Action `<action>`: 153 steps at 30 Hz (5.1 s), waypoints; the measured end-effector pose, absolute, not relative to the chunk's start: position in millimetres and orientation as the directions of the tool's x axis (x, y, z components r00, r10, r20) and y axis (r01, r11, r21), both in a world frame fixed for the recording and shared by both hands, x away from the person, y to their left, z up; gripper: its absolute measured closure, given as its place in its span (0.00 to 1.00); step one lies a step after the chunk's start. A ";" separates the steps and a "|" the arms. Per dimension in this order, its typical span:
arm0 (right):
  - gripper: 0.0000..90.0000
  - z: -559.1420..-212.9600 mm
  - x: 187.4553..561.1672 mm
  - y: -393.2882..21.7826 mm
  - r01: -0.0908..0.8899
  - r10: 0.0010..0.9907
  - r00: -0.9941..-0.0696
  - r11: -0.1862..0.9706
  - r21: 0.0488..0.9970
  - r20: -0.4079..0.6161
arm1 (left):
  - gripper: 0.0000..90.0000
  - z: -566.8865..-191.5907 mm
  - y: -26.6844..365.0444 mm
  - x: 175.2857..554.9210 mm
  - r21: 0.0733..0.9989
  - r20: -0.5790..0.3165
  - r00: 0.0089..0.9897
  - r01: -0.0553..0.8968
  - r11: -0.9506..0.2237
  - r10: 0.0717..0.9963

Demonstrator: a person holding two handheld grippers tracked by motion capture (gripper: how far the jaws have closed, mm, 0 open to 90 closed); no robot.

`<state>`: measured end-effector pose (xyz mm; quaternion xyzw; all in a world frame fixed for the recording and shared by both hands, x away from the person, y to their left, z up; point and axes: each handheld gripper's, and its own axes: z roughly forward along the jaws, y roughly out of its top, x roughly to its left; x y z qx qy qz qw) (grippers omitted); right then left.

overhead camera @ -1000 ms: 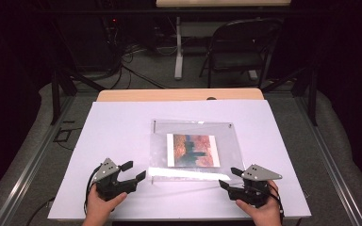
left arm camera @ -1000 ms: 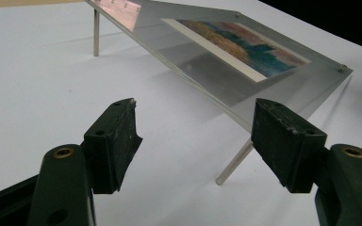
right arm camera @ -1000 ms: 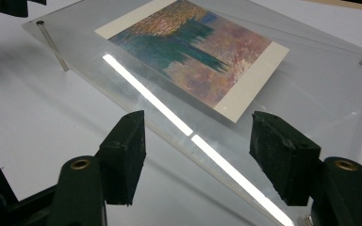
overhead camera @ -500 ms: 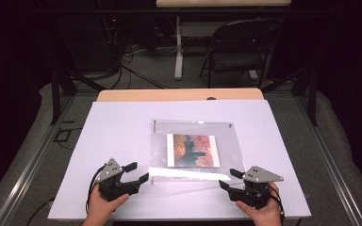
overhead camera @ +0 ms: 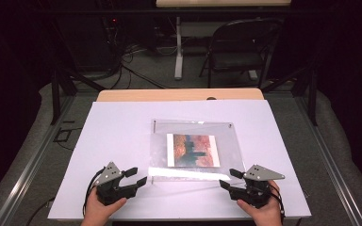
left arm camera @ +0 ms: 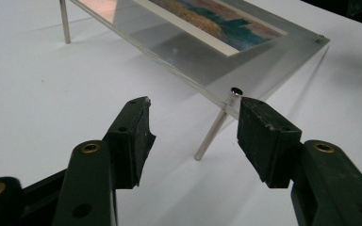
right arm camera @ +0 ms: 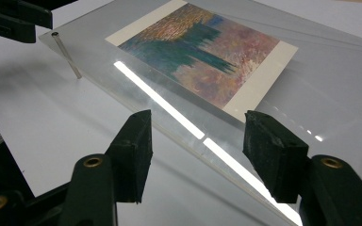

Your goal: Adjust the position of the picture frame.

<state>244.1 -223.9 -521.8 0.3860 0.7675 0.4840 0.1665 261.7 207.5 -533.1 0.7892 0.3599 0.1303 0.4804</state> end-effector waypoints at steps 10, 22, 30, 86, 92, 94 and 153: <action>0.48 -521.5 246.2 -222.3 0.434 0.744 -0.655 0.228 0.872 0.131 | 0.60 -539.3 203.8 263.9 0.832 -0.151 0.715 0.465 -0.302 0.683; 0.49 -522.1 248.0 -221.7 0.437 0.735 -0.663 0.227 0.870 0.141 | 0.65 -546.6 192.0 267.5 0.792 -0.136 0.733 0.484 -0.371 0.666; 0.49 -523.1 248.7 -220.2 0.439 0.735 -0.662 0.223 0.870 0.147 | 0.72 -549.0 179.2 276.1 0.786 -0.123 0.737 0.481 -0.388 0.665; 1.00 -541.5 272.8 -194.9 0.709 0.721 -0.591 0.250 0.659 0.361 | 0.90 -547.6 160.7 276.9 0.785 -0.168 0.796 0.465 -0.410 0.581; 1.00 -537.9 277.9 -196.4 0.749 0.716 -0.568 0.247 0.615 0.405 | 0.91 -548.1 160.4 276.4 0.786 -0.169 0.796 0.465 -0.407 0.581; 1.00 -537.9 280.1 -197.3 0.761 0.710 -0.561 0.240 0.602 0.425 | 0.91 -548.2 160.0 276.3 0.786 -0.166 0.797 0.462 -0.410 0.580; 0.98 -529.2 376.6 -239.2 0.815 0.834 -0.398 0.131 0.565 0.381 | 0.86 -560.2 72.6 310.3 0.801 -0.247 0.808 0.480 -0.356 0.534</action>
